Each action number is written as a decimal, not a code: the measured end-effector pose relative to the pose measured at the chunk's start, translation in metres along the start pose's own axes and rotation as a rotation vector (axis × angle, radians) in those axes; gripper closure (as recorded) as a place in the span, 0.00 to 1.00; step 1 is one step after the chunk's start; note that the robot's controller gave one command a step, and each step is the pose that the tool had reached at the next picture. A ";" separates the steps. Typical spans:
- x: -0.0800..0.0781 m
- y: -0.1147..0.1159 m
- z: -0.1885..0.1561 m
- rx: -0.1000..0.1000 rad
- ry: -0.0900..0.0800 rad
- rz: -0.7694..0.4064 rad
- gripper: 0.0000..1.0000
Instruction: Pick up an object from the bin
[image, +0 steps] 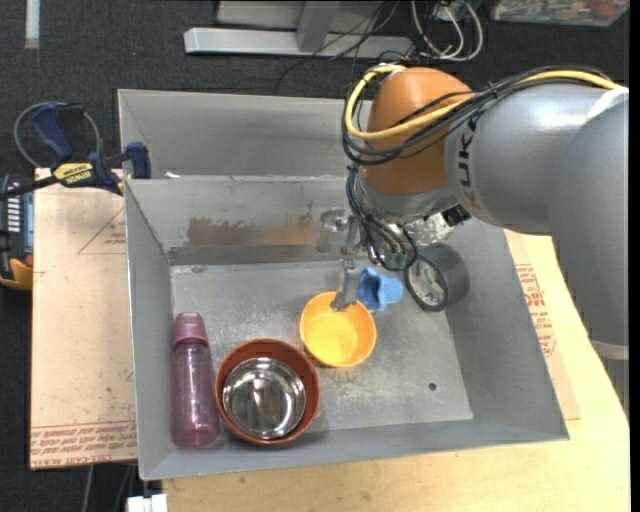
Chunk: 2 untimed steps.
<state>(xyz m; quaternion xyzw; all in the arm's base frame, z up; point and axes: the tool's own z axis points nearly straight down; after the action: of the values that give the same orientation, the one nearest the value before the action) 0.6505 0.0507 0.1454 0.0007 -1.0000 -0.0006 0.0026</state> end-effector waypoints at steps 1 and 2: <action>-0.002 0.000 -0.005 0.000 -0.007 0.002 0.00; 0.029 -0.012 0.076 -0.001 -0.004 -0.134 0.00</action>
Offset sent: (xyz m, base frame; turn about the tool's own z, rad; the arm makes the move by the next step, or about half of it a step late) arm -0.0297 -0.0123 -0.0754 -0.1360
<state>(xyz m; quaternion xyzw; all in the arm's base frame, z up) 0.6208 0.0389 0.0696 0.0674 -0.9977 -0.0015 0.0006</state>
